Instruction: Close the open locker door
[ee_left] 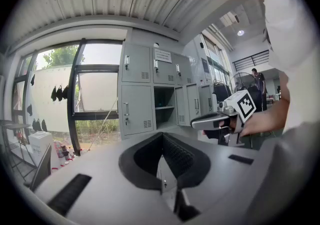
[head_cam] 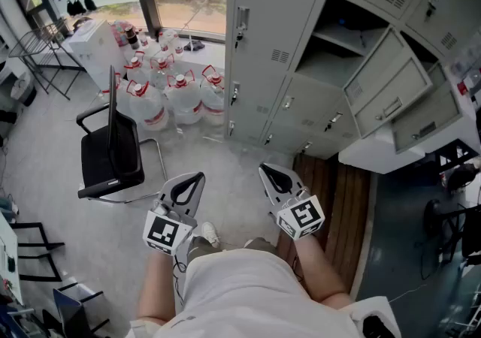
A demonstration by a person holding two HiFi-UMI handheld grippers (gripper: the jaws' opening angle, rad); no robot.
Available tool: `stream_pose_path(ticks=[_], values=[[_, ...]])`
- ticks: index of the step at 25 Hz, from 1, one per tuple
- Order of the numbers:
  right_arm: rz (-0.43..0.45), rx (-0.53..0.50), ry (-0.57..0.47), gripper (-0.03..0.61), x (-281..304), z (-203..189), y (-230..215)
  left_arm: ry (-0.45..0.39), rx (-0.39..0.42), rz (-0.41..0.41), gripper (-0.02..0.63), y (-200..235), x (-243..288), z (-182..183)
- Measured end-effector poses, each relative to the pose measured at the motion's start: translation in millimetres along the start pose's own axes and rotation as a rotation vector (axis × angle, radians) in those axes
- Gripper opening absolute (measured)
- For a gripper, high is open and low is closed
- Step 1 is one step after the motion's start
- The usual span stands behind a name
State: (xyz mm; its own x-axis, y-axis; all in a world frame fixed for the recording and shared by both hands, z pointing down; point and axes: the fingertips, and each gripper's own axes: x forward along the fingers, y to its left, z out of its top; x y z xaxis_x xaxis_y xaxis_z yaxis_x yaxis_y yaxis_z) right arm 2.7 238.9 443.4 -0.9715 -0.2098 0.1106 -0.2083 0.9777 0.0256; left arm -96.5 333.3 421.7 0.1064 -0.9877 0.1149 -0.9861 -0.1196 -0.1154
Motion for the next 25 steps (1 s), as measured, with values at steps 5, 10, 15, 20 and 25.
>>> stream_pose_path(ticks=[5,10,15,20,25], values=[[-0.006,-0.008,0.004,0.012,39,2,10,-0.007,0.007,-0.012,0.000,41,0,-4],[-0.066,0.048,-0.014,0.012,73,9,7,-0.004,-0.002,-0.033,0.000,86,-6,-17],[-0.144,0.048,0.003,0.012,94,1,-7,0.018,-0.017,-0.058,0.000,121,-2,-35],[-0.205,0.091,0.017,0.012,111,-12,-40,0.036,-0.035,-0.087,0.000,145,30,-47],[-0.217,0.094,0.024,0.012,142,-18,-87,0.045,-0.026,-0.105,0.000,170,86,-48]])
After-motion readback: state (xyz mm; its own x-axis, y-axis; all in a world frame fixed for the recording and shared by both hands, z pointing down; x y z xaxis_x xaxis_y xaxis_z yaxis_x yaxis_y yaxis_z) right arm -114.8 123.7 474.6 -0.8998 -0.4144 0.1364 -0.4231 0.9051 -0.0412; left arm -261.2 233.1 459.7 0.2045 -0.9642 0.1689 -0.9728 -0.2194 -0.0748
